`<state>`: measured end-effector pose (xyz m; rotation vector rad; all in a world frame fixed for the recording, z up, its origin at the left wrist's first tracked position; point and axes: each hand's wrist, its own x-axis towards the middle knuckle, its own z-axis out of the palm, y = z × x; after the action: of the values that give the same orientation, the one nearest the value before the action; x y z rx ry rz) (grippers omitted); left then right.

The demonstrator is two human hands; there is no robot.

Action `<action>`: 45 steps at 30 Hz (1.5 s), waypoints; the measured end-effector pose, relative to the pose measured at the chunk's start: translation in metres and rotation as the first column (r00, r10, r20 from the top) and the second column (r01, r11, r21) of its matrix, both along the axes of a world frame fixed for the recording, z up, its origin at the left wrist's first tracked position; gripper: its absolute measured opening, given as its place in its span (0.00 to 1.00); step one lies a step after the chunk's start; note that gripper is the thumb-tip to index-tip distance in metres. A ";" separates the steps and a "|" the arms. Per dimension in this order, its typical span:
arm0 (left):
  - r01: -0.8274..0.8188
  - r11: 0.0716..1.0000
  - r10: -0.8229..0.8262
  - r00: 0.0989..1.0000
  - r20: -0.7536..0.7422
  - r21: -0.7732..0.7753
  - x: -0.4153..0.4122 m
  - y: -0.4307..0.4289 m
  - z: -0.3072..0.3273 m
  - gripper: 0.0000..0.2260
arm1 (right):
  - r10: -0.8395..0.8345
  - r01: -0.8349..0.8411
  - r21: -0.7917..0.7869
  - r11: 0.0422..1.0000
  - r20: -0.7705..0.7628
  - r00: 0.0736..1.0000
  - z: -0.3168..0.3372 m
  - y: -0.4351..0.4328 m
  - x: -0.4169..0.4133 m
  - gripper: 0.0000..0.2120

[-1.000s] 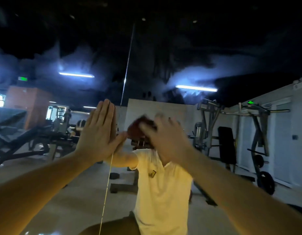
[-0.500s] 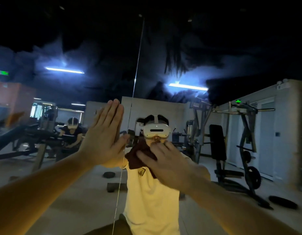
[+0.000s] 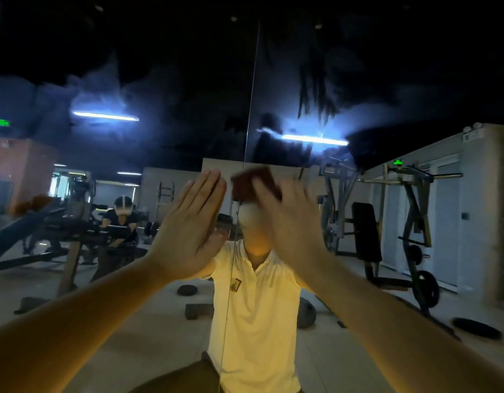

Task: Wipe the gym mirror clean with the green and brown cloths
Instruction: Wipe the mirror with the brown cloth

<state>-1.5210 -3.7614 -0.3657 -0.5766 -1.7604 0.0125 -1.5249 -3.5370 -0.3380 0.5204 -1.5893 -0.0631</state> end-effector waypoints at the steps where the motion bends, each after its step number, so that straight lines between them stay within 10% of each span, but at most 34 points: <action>1: 0.037 0.999 -0.037 0.999 0.007 0.000 0.000 -0.001 -0.001 0.33 | -0.004 -0.001 0.101 0.995 0.042 0.999 -0.029 0.010 0.003 0.37; 6: -0.003 1.000 0.004 1.000 0.024 -0.027 0.001 -0.005 -0.002 0.34 | -0.190 0.123 0.604 0.787 0.048 0.981 -0.049 0.047 0.015 0.37; 11: -0.093 0.994 0.095 0.995 0.025 -0.060 -0.002 -0.005 0.000 0.35 | -0.160 0.161 -0.056 0.985 0.021 0.987 0.105 0.016 0.007 0.26; 15: -0.071 0.997 0.071 0.997 0.017 -0.037 -0.002 -0.003 -0.001 0.35 | -0.025 0.019 -0.250 0.968 -0.018 1.000 0.080 -0.023 0.000 0.25; 20: -0.040 0.998 0.040 0.999 -0.013 -0.039 -0.001 -0.009 -0.003 0.32 | 0.036 -0.046 0.132 0.990 0.083 0.996 -0.075 -0.009 0.005 0.41; 24: -0.137 0.989 0.138 0.990 0.012 -0.055 0.000 -0.008 -0.006 0.32 | -0.146 0.091 0.543 0.835 0.059 0.987 -0.075 0.024 0.023 0.37; 29: -0.152 0.988 0.153 0.988 0.036 -0.026 -0.006 -0.001 -0.012 0.34 | -0.111 0.116 -0.150 0.982 0.044 0.993 0.052 0.023 0.009 0.28; 32: -0.105 0.994 0.105 0.994 0.022 -0.010 -0.001 0.000 -0.010 0.33 | -0.030 0.037 -0.282 0.959 0.030 0.999 0.022 -0.011 0.007 0.29; 40: -0.131 0.991 0.130 0.991 0.020 0.013 0.021 -0.013 -0.097 0.32 | -0.016 -0.049 0.294 0.955 0.215 0.976 -0.225 0.007 0.026 0.34; 43: -0.168 0.986 0.168 0.986 0.004 0.007 0.018 -0.019 -0.129 0.34 | -0.118 -0.065 0.619 0.783 0.251 0.961 -0.213 0.033 0.032 0.23; 45: -0.195 0.981 0.194 0.981 0.021 0.023 0.014 -0.015 -0.136 0.36 | -0.138 0.027 0.542 0.840 0.165 0.977 -0.150 0.038 0.023 0.12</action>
<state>-1.5070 -3.7766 -0.5013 -0.3855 -1.8269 0.1214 -1.5020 -3.4990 -0.4879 0.9169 -1.7900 -0.5553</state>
